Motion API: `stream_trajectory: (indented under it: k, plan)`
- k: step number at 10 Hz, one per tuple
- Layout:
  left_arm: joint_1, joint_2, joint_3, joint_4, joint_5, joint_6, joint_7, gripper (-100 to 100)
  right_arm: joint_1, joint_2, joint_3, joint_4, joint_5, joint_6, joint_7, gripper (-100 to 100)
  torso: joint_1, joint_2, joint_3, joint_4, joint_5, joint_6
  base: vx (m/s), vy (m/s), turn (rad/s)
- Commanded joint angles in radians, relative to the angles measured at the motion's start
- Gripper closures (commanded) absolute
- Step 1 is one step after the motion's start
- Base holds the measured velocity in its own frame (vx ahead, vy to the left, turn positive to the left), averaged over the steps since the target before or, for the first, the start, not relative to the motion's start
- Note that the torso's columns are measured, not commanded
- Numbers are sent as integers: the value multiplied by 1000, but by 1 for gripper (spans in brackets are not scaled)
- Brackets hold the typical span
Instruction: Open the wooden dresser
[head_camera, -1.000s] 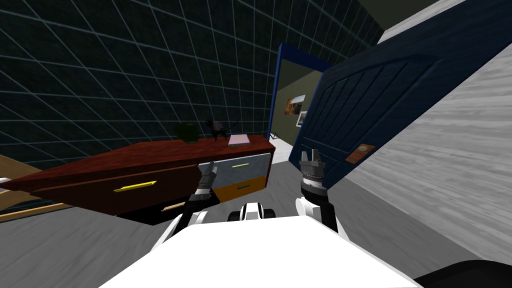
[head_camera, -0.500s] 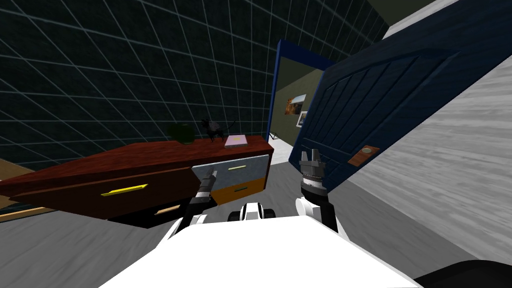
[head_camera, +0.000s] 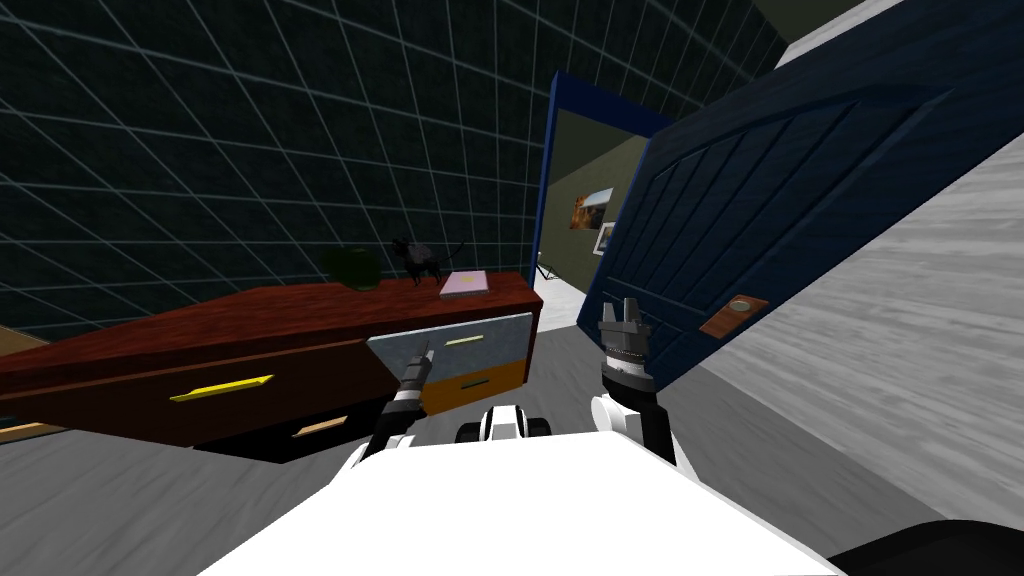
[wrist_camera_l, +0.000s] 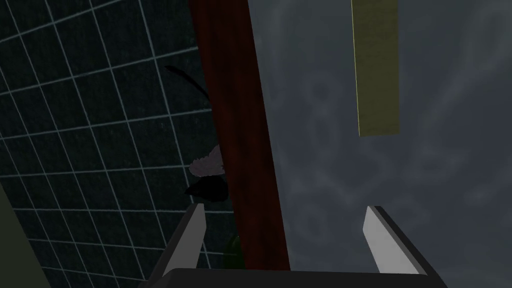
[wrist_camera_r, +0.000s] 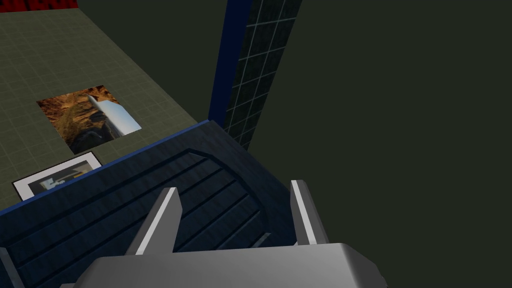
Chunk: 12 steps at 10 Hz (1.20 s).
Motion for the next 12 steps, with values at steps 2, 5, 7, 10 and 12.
stream_trajectory:
  k: [2,5,7,10,12]
  plan:
    - [-3,-39,10,79,4,-5,1,-100,0,0,0,0,0,0,0,0,1,1,1,0,0,0,62,-92,17]
    - [-10,-101,16,137,7,-10,1,-100,0,0,0,0,0,0,0,0,1,1,1,0,0,0,60,-66,15]
    - [-13,-159,20,163,9,-13,1,-100,0,0,0,0,0,0,0,0,0,2,1,1,0,0,30,-55,11]
    - [-17,-190,21,176,9,-15,0,-100,0,0,0,0,0,0,0,0,1,1,1,0,0,0,17,-22,3]
    - [-20,-190,23,165,10,-3,0,-100,0,0,0,0,0,0,0,0,2,-2,-1,0,0,0,59,4,-9]
